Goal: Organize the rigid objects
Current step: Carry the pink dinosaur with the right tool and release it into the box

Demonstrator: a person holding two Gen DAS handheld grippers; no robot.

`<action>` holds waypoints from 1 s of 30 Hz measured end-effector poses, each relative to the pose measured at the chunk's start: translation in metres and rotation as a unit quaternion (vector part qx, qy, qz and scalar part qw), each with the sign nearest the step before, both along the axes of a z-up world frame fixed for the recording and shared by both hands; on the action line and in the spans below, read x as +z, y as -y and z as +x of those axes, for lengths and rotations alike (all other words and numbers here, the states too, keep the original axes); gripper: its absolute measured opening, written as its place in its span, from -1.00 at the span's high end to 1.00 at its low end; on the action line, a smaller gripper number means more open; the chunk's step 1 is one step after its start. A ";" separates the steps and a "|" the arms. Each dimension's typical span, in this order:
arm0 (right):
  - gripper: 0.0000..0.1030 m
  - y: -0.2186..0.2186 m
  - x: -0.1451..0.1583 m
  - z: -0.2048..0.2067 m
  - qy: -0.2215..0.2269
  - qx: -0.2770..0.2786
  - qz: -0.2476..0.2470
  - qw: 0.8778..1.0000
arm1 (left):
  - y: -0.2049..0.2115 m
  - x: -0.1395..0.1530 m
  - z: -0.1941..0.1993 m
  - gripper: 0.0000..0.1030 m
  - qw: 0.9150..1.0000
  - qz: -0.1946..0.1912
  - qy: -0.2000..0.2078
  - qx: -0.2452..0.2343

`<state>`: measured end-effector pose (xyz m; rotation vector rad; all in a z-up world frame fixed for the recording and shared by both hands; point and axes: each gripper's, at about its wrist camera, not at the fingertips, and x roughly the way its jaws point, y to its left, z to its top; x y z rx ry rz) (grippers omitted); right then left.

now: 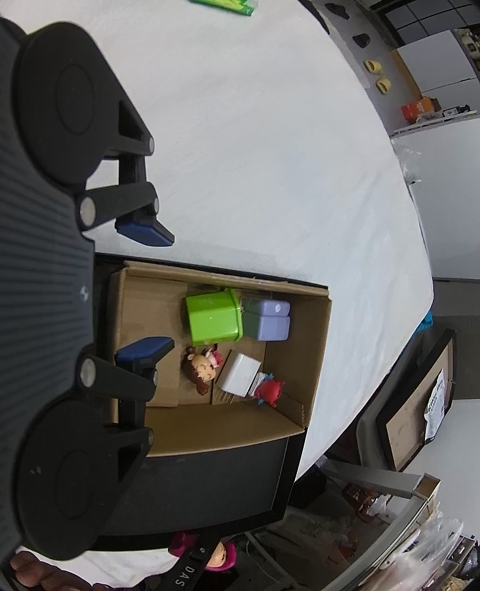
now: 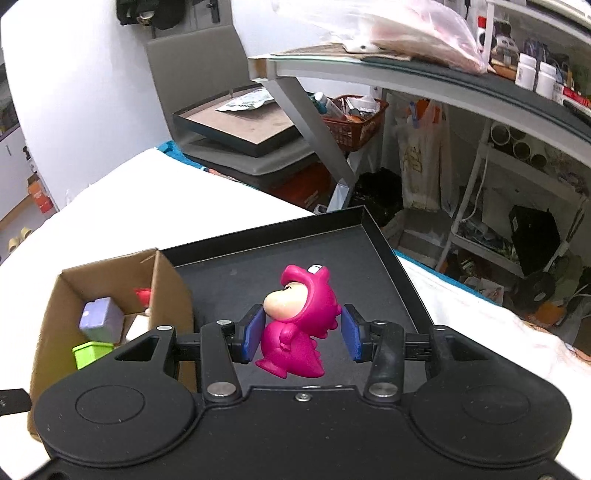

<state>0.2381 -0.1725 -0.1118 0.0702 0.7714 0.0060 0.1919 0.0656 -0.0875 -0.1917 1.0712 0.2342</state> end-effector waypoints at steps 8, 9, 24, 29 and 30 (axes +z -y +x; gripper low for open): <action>0.14 -0.020 0.014 -0.017 0.015 0.037 0.007 0.999 | -0.005 -0.003 -0.006 -0.01 0.999 -0.033 0.012 -0.011; 0.14 -0.024 0.015 -0.018 0.018 0.044 0.005 0.999 | -0.006 -0.004 -0.006 -0.01 0.999 -0.035 0.014 -0.010; 0.13 -0.091 0.019 -0.024 0.040 0.148 -0.005 0.988 | -0.033 -0.026 0.000 0.07 0.997 -0.077 0.023 0.005; 0.13 -0.109 0.009 -0.023 0.030 0.171 -0.015 0.985 | -0.042 -0.034 0.003 0.17 0.996 -0.088 0.021 0.014; 0.13 -0.112 0.008 -0.024 0.028 0.175 -0.014 0.984 | -0.044 -0.036 0.004 0.21 0.996 -0.091 0.021 0.015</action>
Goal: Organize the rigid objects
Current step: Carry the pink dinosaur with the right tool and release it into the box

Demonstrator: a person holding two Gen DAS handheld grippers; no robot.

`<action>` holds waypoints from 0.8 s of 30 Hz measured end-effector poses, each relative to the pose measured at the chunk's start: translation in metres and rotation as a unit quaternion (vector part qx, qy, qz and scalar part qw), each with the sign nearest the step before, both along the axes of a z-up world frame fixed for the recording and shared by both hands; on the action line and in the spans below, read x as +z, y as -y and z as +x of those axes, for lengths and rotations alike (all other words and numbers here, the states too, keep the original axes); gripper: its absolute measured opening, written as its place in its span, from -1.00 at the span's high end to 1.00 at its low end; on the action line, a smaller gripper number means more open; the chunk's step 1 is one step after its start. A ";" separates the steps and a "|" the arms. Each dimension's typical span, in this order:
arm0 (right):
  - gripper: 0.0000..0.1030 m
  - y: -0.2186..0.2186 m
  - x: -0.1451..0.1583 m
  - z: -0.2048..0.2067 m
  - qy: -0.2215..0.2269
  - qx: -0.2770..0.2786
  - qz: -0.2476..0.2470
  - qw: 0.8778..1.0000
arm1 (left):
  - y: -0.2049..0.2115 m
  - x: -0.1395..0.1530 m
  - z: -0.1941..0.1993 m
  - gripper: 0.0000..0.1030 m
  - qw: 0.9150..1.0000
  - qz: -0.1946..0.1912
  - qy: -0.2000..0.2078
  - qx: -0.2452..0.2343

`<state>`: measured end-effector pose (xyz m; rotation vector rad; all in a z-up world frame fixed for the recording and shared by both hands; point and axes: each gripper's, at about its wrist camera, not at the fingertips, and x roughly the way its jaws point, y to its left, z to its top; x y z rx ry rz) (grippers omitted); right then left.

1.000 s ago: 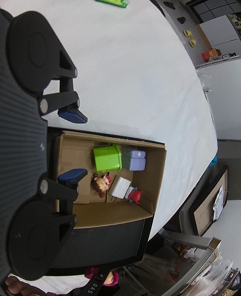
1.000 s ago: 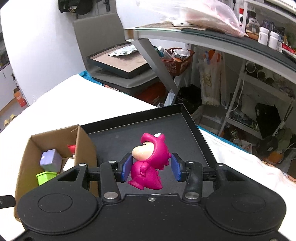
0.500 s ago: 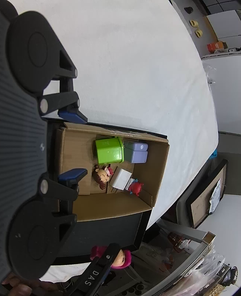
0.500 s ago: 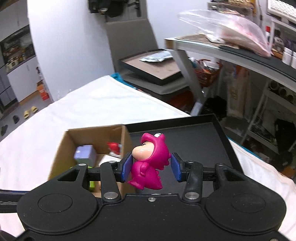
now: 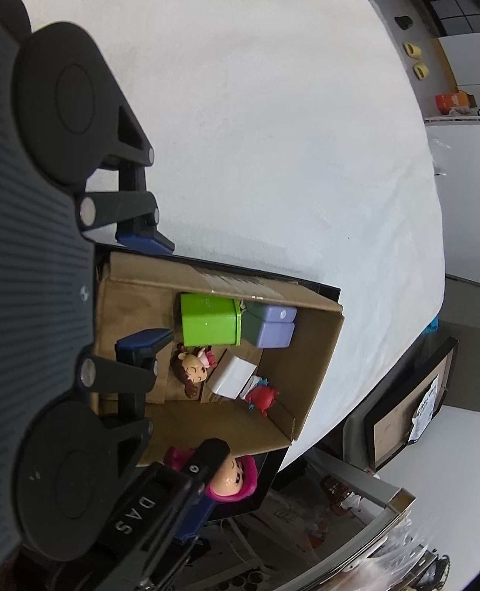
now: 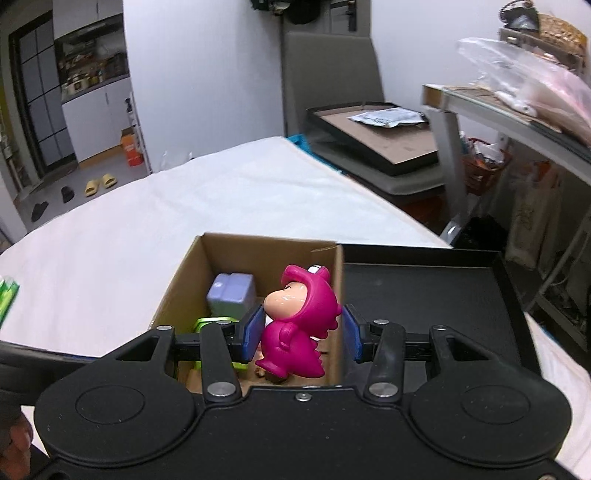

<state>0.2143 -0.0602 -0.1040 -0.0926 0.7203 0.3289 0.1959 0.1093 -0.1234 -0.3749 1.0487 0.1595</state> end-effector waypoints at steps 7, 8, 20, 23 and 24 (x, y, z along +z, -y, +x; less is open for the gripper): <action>0.13 -0.017 -0.007 -0.001 -0.001 0.016 -0.017 1.000 | -0.005 -0.013 0.007 0.52 1.000 -0.017 -0.012 0.002; 0.13 -0.020 -0.009 -0.001 0.001 0.016 -0.024 1.000 | -0.005 -0.014 0.008 0.52 1.000 -0.017 -0.013 0.002; 0.01 -0.034 -0.024 0.014 0.023 0.008 -0.094 0.995 | -0.015 -0.023 0.012 0.62 0.999 -0.032 -0.032 0.006; -0.12 -0.036 -0.023 0.010 0.035 0.009 -0.109 0.993 | -0.014 -0.018 0.010 0.62 0.999 -0.028 -0.034 0.002; -0.12 -0.035 -0.023 0.009 0.036 0.008 -0.110 0.993 | -0.013 -0.016 0.009 0.62 0.999 -0.027 -0.034 0.000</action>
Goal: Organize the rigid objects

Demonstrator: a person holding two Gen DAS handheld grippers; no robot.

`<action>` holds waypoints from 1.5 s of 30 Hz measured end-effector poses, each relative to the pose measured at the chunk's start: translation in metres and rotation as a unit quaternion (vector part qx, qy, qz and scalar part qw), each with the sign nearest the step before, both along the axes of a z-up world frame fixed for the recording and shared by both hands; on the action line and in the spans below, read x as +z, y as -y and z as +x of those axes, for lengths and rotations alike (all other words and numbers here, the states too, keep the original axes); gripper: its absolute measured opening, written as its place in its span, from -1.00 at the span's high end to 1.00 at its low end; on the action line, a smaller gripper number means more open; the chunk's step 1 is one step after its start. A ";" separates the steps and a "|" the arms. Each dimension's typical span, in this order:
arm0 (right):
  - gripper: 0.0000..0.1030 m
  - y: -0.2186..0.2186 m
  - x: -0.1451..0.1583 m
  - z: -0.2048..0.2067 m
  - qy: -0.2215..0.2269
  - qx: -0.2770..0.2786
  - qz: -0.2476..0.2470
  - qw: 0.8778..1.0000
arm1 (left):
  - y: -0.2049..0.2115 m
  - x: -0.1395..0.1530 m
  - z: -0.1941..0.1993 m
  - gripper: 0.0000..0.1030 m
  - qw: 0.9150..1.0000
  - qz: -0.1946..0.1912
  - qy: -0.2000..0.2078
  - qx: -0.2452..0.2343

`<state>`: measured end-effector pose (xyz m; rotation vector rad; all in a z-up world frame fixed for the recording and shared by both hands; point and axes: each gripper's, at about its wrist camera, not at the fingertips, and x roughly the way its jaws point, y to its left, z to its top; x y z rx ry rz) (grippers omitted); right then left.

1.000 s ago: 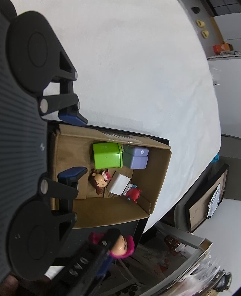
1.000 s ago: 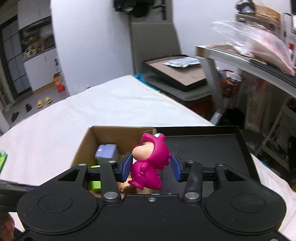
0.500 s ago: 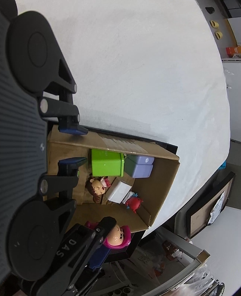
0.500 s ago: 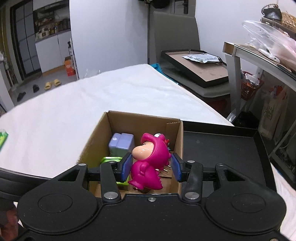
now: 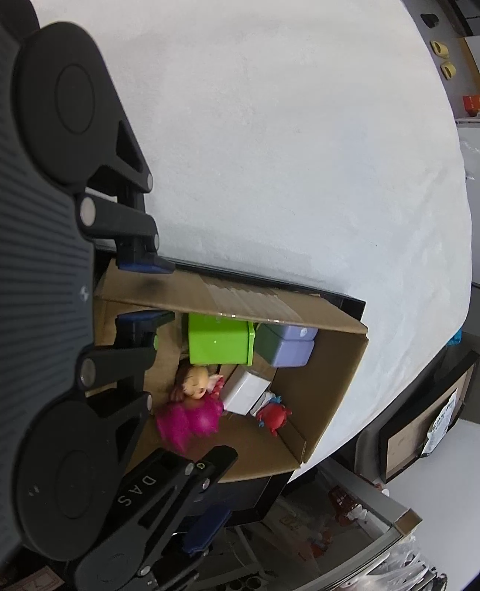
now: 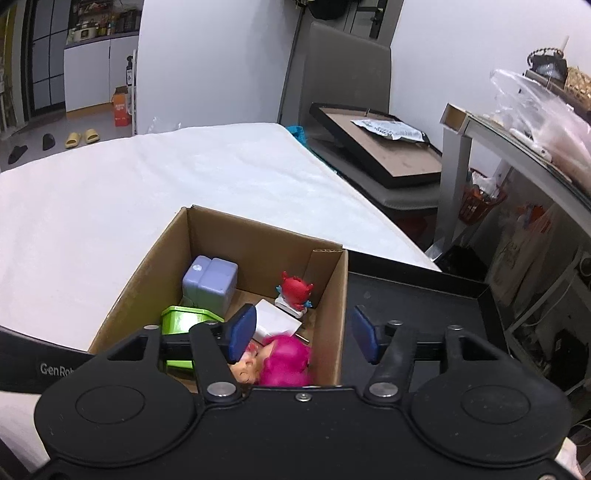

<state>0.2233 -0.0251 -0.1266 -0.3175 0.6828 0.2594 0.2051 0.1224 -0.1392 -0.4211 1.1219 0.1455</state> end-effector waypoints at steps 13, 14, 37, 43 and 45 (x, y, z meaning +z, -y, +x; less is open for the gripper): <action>-0.32 0.054 0.035 -0.006 -0.018 -0.057 0.093 0.994 | 0.011 0.052 -0.020 0.36 0.999 0.029 0.023 -0.022; -0.32 0.059 0.039 -0.007 -0.018 -0.066 0.104 0.992 | 0.010 0.056 -0.022 0.32 0.999 0.029 0.027 -0.021; -1.00 0.084 0.106 -0.082 0.000 -0.083 0.175 0.981 | 0.027 0.114 -0.083 -0.31 0.993 0.073 0.079 -0.054; -1.00 0.093 0.125 -0.098 -0.004 -0.090 0.189 0.978 | 0.031 0.129 -0.103 -0.32 0.990 0.084 0.095 -0.060; -1.00 0.094 0.130 -0.105 -0.005 -0.086 0.185 0.979 | 0.033 0.134 -0.108 -0.32 0.989 0.089 0.097 -0.061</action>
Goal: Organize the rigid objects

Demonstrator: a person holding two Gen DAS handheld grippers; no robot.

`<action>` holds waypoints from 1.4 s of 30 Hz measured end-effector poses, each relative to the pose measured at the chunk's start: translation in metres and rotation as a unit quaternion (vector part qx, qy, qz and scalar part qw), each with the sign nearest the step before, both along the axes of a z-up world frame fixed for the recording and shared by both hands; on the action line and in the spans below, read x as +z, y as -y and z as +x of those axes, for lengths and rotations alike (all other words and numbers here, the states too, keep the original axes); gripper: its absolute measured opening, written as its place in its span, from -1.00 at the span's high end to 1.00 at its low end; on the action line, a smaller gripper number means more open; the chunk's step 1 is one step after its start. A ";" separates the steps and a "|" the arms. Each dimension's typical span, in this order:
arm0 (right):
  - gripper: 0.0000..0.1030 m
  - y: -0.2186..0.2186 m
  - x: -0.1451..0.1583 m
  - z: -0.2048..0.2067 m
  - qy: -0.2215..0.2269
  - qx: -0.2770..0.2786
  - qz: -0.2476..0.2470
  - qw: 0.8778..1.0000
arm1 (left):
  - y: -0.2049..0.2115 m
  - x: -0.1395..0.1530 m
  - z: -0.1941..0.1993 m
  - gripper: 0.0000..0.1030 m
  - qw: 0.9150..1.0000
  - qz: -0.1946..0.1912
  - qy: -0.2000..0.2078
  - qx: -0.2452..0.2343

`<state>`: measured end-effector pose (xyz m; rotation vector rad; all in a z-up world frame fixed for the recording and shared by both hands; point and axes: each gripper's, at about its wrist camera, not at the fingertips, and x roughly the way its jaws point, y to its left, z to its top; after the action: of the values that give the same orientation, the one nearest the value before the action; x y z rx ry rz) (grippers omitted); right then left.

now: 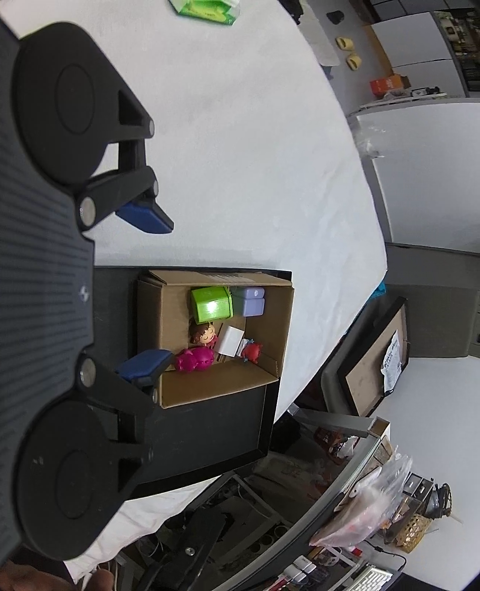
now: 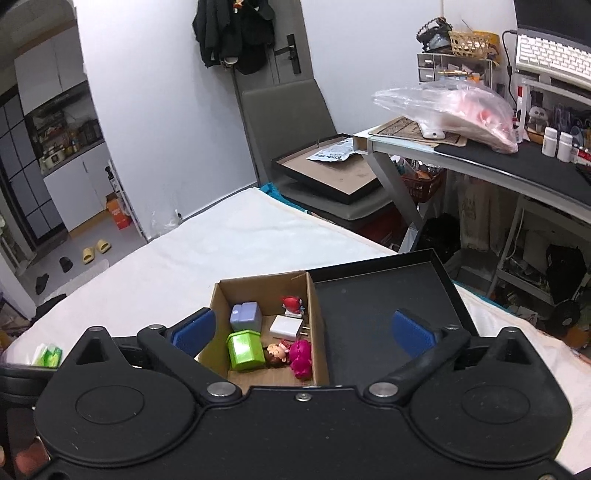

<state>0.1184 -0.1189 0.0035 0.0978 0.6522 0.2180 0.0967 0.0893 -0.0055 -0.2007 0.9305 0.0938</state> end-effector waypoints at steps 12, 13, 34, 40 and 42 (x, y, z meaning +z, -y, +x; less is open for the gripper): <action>-1.00 0.025 0.015 -0.027 -0.018 -0.017 0.006 1.000 | 0.021 0.015 -0.030 -0.33 0.999 0.028 0.006 -0.017; -1.00 0.025 0.016 -0.028 -0.020 -0.017 0.003 1.000 | 0.023 0.017 -0.032 -0.33 0.999 0.030 0.008 -0.019; -1.00 0.051 0.022 -0.067 -0.011 -0.025 -0.014 1.000 | 0.044 0.020 -0.069 -0.33 0.998 0.053 0.013 -0.028; -1.00 0.055 0.023 -0.070 -0.012 -0.029 -0.011 0.999 | 0.044 0.023 -0.075 -0.33 0.998 0.059 0.015 -0.027; -1.00 0.054 0.022 -0.072 -0.013 -0.025 -0.015 0.999 | 0.044 0.025 -0.076 -0.33 0.998 0.061 0.015 -0.025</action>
<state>0.0466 -0.1727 0.0259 0.0894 0.6787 0.1586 0.0207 0.0448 0.0191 -0.0656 0.8962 0.0999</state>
